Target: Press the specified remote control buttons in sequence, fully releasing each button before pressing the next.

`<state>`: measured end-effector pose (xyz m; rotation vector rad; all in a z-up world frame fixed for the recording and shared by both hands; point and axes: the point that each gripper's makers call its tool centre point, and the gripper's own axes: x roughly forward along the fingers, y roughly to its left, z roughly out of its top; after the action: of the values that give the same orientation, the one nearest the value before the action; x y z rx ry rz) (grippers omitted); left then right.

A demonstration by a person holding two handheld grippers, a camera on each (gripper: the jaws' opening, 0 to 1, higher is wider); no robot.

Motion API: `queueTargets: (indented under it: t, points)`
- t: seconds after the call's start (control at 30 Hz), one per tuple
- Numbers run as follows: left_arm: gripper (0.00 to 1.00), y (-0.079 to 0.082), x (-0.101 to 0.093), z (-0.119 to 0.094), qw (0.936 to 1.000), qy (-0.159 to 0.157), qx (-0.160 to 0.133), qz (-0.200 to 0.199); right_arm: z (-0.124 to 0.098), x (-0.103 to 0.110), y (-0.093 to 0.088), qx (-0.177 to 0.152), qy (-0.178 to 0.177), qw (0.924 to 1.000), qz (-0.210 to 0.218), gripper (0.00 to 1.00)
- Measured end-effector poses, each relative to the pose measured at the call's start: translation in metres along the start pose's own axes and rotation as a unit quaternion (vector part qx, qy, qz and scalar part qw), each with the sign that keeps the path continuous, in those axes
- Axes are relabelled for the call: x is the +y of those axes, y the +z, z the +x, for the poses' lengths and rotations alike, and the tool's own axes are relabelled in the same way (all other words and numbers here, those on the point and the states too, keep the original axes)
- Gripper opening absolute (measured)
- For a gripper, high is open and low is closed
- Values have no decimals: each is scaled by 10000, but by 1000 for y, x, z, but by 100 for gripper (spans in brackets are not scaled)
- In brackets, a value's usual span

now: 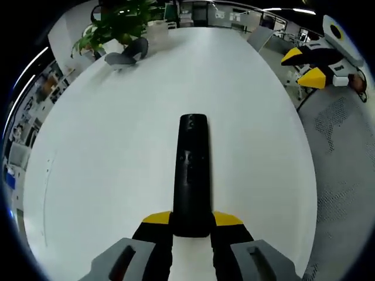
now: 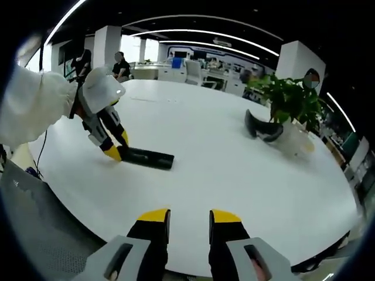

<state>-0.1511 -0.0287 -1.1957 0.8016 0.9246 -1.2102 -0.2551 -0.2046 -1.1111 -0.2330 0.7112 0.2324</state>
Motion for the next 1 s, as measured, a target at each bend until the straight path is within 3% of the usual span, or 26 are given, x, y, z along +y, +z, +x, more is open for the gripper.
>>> queueTargets:
  t: [0.3,0.53,0.8,1.0]
  points:
    - [24,-4,-20,-3,10000,-2,48,17,-3,5,10,-183,178,9997,-34,14]
    - [24,-7,-32,-5,9999,38,-59,-105,-5,16,14,-193,464,9987,-55,16]
    - [24,-10,-46,-7,10000,34,0,-90,2,21,43,-385,611,9972,-180,9]
    - [24,-12,-57,-8,10000,-6,27,-25,11,35,46,-276,836,9956,-320,1]
